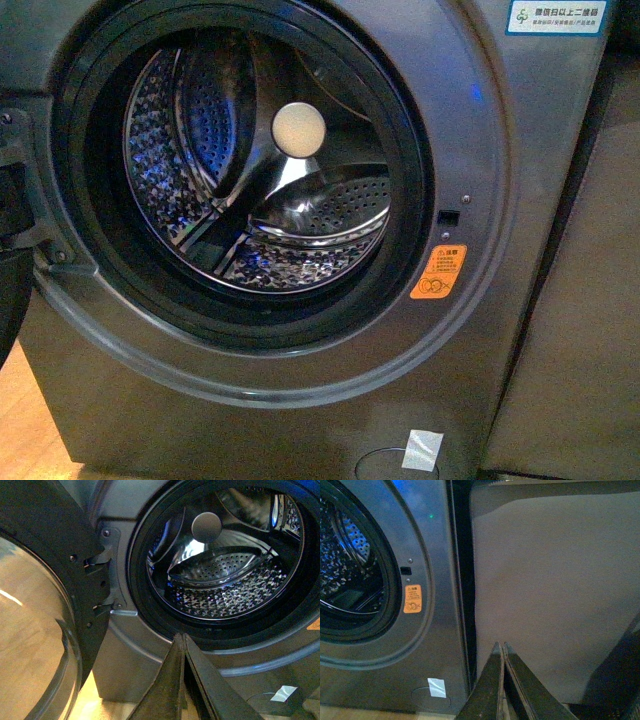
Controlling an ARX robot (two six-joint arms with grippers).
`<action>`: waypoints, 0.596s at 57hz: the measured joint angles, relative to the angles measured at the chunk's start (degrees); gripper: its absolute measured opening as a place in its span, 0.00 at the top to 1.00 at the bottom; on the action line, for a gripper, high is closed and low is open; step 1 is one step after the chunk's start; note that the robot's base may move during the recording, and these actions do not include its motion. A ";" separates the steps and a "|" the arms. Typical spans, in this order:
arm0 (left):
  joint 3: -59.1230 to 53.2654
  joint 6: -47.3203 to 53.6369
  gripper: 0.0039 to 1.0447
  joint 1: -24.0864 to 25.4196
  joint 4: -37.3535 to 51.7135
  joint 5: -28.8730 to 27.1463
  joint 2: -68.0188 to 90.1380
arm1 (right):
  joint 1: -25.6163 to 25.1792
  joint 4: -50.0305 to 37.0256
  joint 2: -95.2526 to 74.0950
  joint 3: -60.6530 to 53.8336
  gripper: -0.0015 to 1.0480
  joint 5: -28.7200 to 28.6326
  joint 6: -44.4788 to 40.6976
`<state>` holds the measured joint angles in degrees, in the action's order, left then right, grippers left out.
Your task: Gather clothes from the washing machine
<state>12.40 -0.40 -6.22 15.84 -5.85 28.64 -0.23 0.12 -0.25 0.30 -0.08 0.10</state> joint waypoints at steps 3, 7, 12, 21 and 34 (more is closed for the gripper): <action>-1.18 0.02 0.97 2.40 0.00 3.85 -1.22 | 0.00 0.00 0.00 0.00 0.87 0.00 0.02; -2.71 0.09 0.97 5.20 0.00 5.46 -2.75 | 0.00 0.00 0.00 0.00 0.76 0.00 0.02; -4.22 0.09 0.97 5.99 -0.04 5.55 -4.57 | 0.00 0.00 0.00 0.00 0.60 0.00 0.02; -6.40 0.13 0.97 6.05 -0.61 5.84 -7.48 | 0.00 0.00 0.00 0.00 0.34 0.00 0.02; -9.01 0.15 0.97 6.05 -2.95 5.84 -12.39 | 0.00 0.00 0.00 0.00 0.07 0.00 0.04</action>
<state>3.40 -0.25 -0.16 12.88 -0.01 16.25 -0.23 0.12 -0.25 0.30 -0.08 0.14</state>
